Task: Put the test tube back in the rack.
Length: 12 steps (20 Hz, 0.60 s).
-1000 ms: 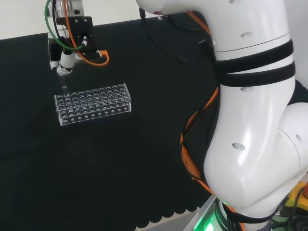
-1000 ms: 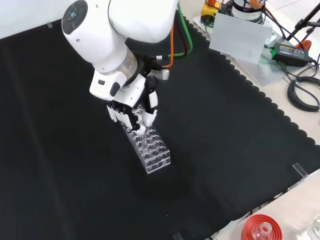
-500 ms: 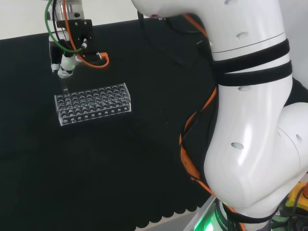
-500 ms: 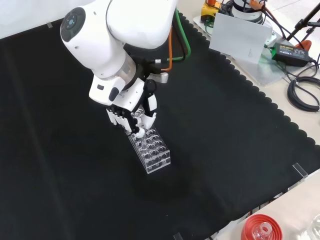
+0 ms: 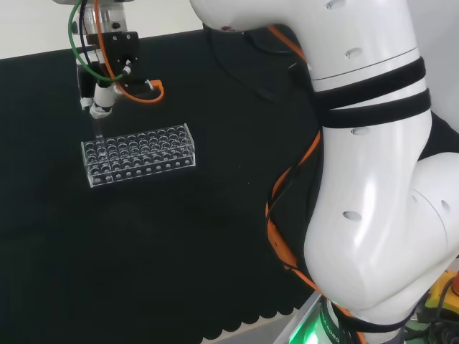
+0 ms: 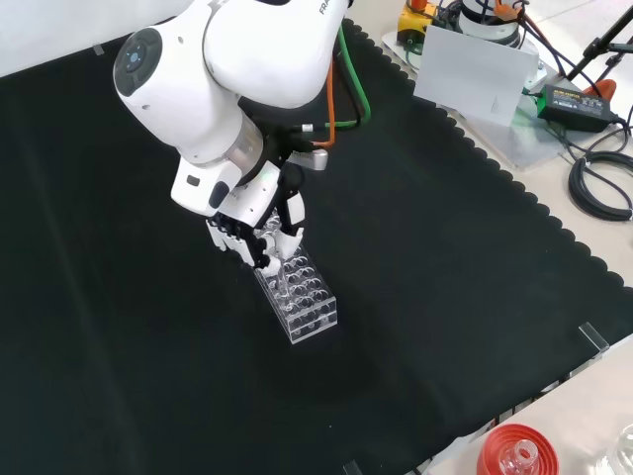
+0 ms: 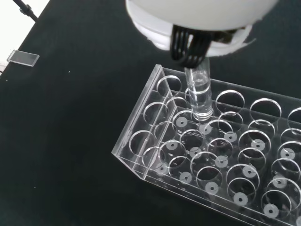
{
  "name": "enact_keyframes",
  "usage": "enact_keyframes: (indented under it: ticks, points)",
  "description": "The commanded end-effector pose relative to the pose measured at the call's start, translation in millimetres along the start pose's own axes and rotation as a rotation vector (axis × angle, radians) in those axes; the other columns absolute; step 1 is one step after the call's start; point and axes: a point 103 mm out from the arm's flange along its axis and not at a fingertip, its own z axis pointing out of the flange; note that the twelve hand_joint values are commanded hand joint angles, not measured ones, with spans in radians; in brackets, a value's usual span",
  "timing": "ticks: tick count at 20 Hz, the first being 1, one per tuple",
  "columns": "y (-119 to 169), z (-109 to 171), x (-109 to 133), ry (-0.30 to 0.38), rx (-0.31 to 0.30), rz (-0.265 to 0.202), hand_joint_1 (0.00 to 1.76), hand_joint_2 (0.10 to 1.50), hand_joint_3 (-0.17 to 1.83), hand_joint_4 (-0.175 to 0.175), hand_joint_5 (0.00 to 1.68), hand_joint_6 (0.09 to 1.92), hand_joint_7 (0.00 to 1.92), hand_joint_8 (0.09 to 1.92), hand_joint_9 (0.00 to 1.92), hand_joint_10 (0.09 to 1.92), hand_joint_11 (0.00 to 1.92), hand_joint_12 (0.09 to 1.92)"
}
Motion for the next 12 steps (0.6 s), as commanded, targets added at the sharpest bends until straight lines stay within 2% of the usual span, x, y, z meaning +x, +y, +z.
enact_keyframes:
  ticks: [1,5,12]
  points:
    - [0,1,-5,-0.001,0.001,0.011,1.43,0.65,0.62,-0.175,1.27,0.4,1.38,0.78,1.28,0.61,1.06,1.13]
    - [-1,1,-7,0.001,-0.001,0.009,1.43,0.65,0.62,-0.175,1.27,0.4,1.38,0.78,1.28,0.61,1.06,1.13]
    - [1,4,5,0.004,-0.001,-0.018,1.43,0.65,0.62,-0.175,1.27,0.4,1.38,0.78,1.28,0.61,1.06,1.13]
